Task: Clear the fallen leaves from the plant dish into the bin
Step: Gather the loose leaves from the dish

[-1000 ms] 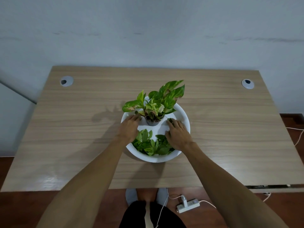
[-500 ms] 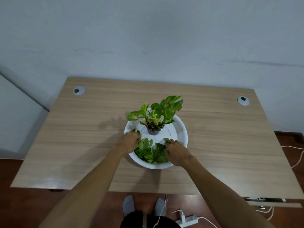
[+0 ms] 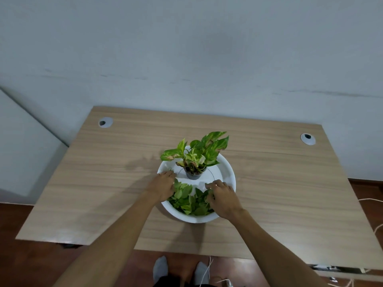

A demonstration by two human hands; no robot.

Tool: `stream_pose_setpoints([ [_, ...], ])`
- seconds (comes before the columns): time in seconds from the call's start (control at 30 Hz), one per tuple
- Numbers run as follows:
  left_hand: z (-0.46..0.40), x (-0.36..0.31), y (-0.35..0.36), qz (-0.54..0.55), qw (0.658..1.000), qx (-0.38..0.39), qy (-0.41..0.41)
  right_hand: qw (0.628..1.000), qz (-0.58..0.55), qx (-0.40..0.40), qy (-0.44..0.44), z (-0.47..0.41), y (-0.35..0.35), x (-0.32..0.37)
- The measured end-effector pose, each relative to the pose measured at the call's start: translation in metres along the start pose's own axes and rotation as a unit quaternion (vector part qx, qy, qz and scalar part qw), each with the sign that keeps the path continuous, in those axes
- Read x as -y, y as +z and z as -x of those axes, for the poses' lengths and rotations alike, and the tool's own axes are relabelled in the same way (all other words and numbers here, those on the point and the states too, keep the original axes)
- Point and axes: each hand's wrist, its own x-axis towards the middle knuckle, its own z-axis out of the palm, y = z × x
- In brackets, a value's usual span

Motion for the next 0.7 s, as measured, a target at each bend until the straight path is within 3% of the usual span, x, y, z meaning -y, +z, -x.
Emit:
stream_pose_setpoints([
  [0.27,-0.018,-0.015,0.013,-0.195,0.980,0.027,-0.022,0.998,-0.003,0.050,0.027,0.001,0.019,-0.006],
  [0.53,0.015,-0.040,0.013,-0.003,0.996,0.066,-0.056,0.999,0.007,0.049,0.019,0.009,0.027,-0.006],
  [0.7,0.031,-0.044,0.016,0.031,0.998,0.042,-0.038,0.999,0.016,0.033,0.019,0.012,0.030,-0.002],
])
